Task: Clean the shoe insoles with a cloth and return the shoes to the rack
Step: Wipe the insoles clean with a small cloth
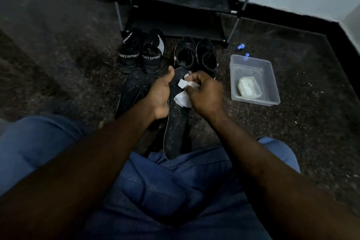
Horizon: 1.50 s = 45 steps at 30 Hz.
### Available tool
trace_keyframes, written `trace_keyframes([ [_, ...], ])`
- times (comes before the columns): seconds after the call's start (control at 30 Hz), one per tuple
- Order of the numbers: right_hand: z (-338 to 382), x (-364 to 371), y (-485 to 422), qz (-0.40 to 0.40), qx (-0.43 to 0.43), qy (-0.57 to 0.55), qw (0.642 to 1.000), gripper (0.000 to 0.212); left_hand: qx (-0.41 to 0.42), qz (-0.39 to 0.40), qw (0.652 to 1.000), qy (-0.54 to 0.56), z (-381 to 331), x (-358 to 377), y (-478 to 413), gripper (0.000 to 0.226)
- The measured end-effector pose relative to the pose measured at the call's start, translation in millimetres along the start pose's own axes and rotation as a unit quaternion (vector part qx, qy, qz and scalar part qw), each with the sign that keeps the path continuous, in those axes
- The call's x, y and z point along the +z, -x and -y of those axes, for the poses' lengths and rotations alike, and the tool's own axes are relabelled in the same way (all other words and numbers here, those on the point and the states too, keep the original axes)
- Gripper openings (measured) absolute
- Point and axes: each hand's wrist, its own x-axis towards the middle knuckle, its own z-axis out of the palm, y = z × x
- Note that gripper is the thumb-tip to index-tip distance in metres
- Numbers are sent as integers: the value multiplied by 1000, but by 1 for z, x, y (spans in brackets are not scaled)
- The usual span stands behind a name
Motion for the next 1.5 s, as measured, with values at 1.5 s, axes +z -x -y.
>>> trace_keyframes([
  [1.5, -36, 33, -1, -57, -115, 172, 977, 28, -30, -47, 998, -41, 35, 2, -42, 77],
])
